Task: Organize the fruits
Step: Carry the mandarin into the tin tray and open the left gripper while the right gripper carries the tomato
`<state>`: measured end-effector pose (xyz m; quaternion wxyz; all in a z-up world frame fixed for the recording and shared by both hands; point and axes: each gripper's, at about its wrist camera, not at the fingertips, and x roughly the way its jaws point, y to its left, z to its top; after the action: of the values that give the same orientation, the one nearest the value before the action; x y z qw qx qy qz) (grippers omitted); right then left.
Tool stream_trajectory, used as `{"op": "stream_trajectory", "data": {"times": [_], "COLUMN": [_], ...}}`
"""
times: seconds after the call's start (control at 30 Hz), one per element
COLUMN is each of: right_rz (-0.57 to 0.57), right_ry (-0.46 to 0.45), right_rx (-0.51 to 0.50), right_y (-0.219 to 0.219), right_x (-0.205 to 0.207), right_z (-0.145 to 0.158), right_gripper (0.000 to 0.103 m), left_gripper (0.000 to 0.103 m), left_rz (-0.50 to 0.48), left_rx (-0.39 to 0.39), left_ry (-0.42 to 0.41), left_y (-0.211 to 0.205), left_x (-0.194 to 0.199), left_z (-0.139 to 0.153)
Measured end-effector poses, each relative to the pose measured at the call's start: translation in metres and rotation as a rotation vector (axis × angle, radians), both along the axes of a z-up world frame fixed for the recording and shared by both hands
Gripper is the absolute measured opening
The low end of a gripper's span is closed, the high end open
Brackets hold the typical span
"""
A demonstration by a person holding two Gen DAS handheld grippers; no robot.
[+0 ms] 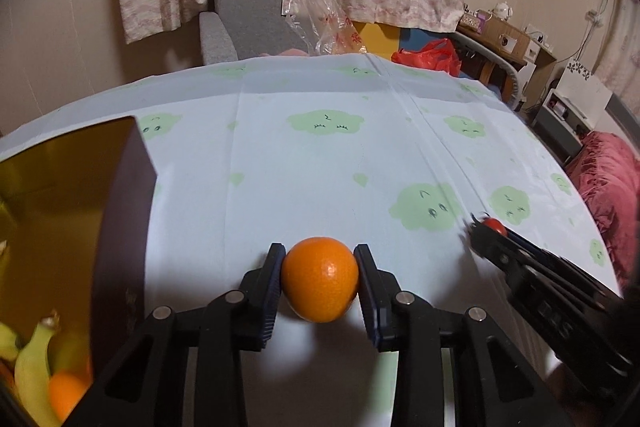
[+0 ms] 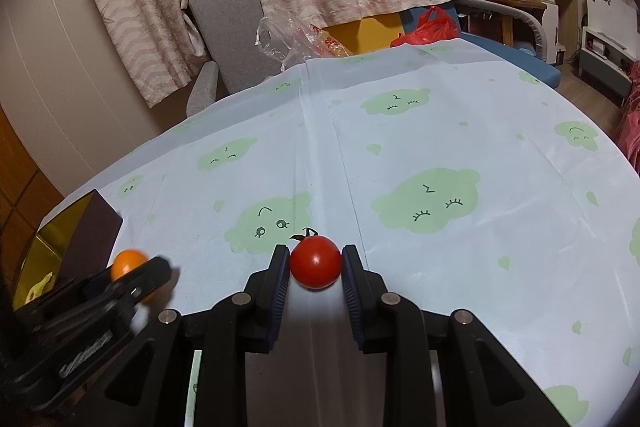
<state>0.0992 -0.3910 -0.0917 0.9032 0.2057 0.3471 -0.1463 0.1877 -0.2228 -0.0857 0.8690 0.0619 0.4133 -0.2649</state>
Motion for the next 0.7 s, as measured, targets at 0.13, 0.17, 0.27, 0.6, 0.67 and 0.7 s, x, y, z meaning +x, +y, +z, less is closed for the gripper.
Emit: {"op": "stream_trajectory", "data": {"times": [0.13,0.17,0.27,0.6,0.67,0.7], "right_rz": [-0.001,-0.001,-0.005,0.015,0.017,0.018], "right_ry": [-0.002,-0.002,0.000,-0.035,-0.034,-0.035], "right_rx": [-0.018,-0.021,-0.033,-0.105,-0.112,-0.116], "right_y": [0.003,0.003,0.005,0.023,0.025,0.026], "right_x": [-0.001,-0.002,-0.003,-0.015,-0.016,-0.017], "right_z": [0.002,0.002,0.003,0.013,0.013,0.013], "right_gripper": [0.027,0.027,0.027,0.027,0.027,0.027], "left_gripper": [0.035,0.035,0.035,0.035,0.035,0.035], "left_rz": [0.000,0.000,0.005,0.085,0.103,0.115], "left_rx": [-0.026,-0.031,-0.039,-0.035,-0.037,-0.038], "left_ry": [-0.020,-0.026,-0.050,-0.099,-0.099,-0.100], "left_y": [0.011,0.014,0.024,0.079,0.089,0.096], "left_x": [-0.015,-0.018,-0.027,-0.040,-0.040,-0.040], "left_z": [0.013,0.017,0.029,0.049,0.051,0.052]}}
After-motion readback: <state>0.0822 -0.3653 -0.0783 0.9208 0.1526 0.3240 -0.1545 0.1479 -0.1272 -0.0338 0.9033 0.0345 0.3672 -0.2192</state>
